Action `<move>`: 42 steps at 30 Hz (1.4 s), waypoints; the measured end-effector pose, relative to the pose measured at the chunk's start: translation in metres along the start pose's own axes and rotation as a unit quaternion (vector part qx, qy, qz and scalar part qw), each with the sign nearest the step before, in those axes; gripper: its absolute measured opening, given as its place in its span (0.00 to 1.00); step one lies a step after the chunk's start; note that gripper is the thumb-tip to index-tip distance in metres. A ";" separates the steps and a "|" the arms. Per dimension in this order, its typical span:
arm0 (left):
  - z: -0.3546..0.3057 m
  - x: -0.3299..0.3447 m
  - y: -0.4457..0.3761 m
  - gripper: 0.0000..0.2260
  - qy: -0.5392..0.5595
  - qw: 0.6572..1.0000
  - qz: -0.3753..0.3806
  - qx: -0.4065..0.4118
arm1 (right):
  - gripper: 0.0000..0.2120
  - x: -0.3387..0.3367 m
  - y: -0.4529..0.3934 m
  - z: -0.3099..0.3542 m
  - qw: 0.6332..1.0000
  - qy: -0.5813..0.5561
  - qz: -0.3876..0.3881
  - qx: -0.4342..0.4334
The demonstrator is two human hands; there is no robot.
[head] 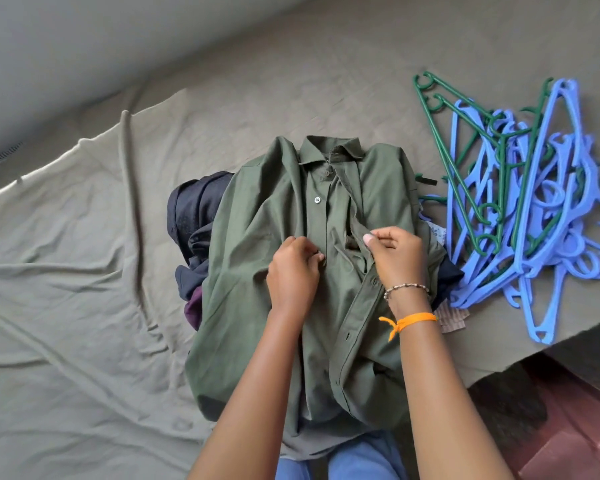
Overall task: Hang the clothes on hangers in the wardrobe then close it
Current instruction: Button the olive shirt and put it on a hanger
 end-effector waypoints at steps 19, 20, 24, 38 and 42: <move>-0.025 -0.026 0.010 0.06 0.414 0.899 0.043 -0.137 | 0.15 0.019 0.042 0.026 0.942 -0.293 0.162 0.009; -0.026 -0.026 0.011 0.06 0.416 0.898 0.048 -0.138 | 0.15 0.018 0.044 0.027 0.945 -0.285 0.160 0.000; -0.029 -0.029 0.011 0.06 0.385 0.913 0.046 -0.125 | 0.15 0.013 0.047 0.026 0.959 -0.250 0.127 -0.029; -0.027 -0.023 0.011 0.07 0.386 0.904 0.083 -0.164 | 0.10 0.002 0.053 0.038 0.986 -0.050 0.012 -0.157; -0.025 -0.021 0.010 0.07 0.394 0.894 0.114 -0.178 | 0.07 0.003 0.049 0.038 0.989 -0.081 0.021 -0.121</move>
Point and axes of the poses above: each hand's wrist, its own y-axis away from the middle knuckle, its own x-axis out of the palm, z = x × y, the point moved 6 cm from there along -y, towards the middle knuckle, and after that the axes turned 15 degrees about y, right-handed, at the moved point
